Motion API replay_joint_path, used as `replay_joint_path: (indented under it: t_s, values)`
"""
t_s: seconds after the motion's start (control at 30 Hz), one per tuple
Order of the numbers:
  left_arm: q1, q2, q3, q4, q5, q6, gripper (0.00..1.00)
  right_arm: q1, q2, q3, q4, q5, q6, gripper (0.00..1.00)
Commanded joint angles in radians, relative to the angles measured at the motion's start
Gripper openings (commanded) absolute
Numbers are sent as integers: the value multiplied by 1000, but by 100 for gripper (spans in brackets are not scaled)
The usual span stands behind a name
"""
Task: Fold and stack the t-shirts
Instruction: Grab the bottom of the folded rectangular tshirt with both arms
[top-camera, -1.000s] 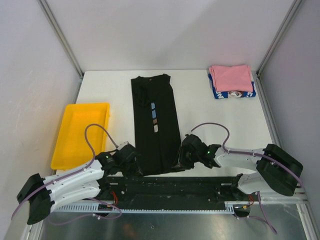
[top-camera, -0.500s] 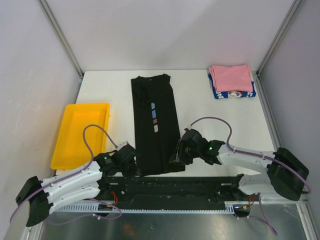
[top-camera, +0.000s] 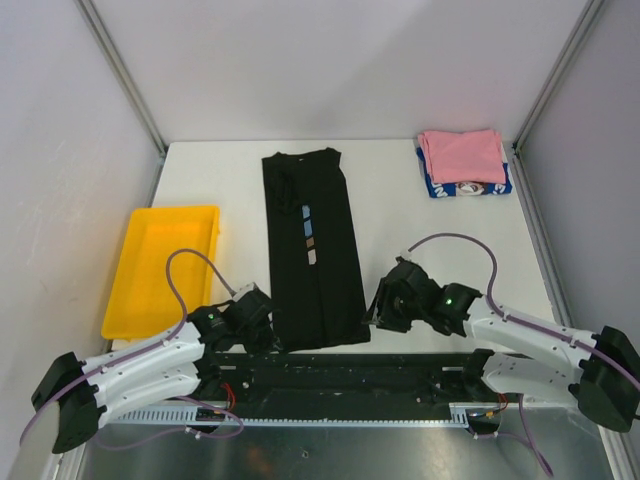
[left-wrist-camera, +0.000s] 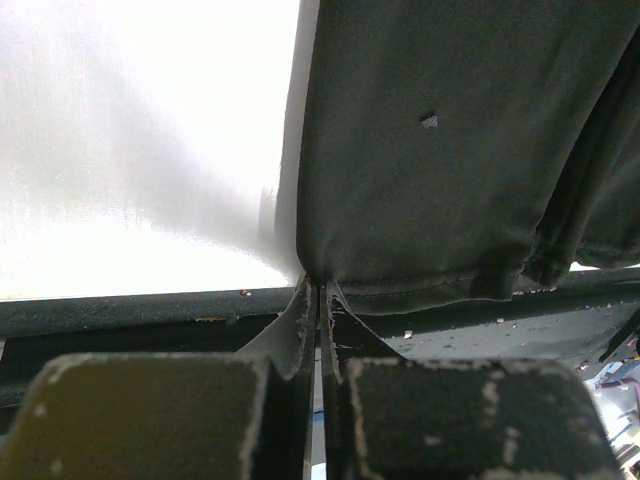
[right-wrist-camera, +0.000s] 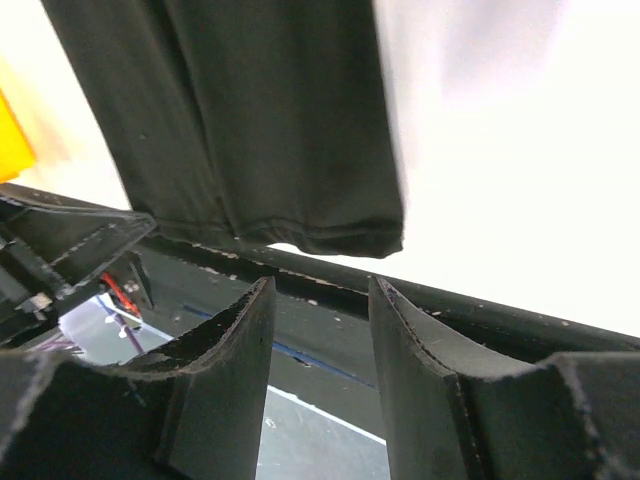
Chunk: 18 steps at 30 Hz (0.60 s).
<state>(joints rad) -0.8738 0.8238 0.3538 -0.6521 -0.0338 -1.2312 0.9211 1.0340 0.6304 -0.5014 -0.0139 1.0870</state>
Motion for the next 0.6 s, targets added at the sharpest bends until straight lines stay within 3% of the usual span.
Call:
replay_joint_path:
  t_s: [0.0, 0.57]
  values:
    - [7, -5, 40, 14, -19, 8, 0, 9, 27, -37, 11, 3, 9, 47]
    - [7, -14, 35, 15, -13, 10, 0, 7, 129, -111, 166, -7, 81, 47]
